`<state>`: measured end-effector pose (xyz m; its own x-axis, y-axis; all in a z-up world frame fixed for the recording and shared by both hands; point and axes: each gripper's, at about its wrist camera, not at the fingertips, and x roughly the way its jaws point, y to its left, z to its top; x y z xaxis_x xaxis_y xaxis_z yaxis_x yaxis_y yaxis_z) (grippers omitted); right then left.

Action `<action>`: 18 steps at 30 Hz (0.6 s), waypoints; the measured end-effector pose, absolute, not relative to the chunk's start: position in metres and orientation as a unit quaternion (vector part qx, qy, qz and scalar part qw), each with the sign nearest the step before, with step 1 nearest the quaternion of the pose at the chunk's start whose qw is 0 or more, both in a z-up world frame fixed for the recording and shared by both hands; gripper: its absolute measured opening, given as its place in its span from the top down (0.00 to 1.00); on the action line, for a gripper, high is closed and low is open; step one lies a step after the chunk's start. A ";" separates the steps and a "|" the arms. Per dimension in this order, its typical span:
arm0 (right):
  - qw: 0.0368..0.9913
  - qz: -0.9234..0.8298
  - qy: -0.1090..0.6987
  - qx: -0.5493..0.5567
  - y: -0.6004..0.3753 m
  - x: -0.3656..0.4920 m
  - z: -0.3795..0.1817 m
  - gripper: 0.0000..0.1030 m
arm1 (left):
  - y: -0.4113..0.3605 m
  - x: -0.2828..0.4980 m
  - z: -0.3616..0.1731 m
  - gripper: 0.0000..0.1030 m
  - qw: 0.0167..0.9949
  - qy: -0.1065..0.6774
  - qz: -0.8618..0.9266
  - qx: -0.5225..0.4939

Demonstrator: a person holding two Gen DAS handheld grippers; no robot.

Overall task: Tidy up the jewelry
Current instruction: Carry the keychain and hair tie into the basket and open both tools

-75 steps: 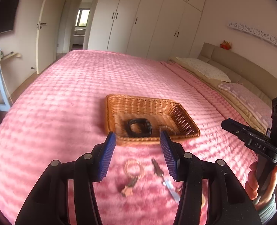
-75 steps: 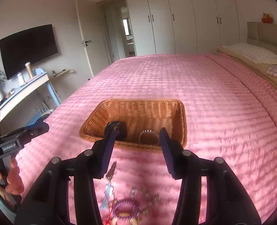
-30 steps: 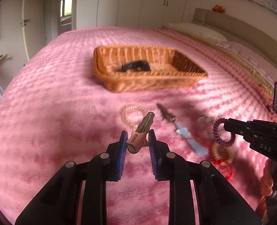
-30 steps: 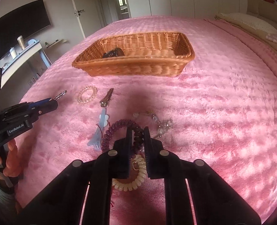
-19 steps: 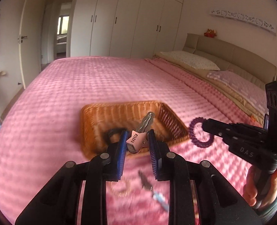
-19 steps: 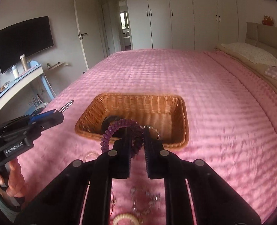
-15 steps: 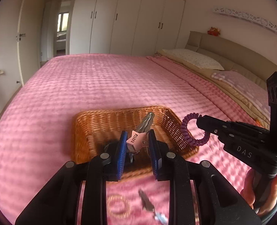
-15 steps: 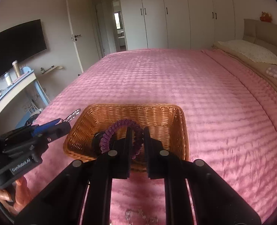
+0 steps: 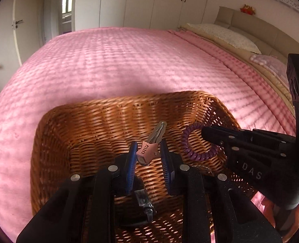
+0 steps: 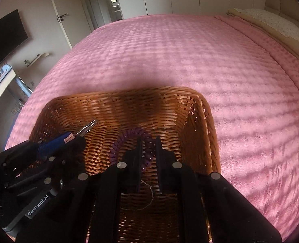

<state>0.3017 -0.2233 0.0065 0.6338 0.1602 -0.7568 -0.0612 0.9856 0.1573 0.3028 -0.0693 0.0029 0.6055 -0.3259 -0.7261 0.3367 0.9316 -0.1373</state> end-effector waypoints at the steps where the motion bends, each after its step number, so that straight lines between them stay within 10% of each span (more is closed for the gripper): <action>1: 0.901 0.062 0.426 0.056 -0.223 0.301 0.005 0.90 | -0.070 0.303 0.001 0.79 0.895 0.406 -0.185 0.007; 18: 0.921 0.089 0.374 0.066 -0.226 0.221 0.060 0.73 | -0.027 0.200 0.080 0.57 0.922 0.325 -0.208 -0.031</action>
<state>0.2208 -0.2260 0.0597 0.7041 0.2127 -0.6775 -0.1132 0.9755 0.1886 0.2004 -0.0271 0.0804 0.7026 -0.4039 -0.5859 0.3634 0.9115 -0.1926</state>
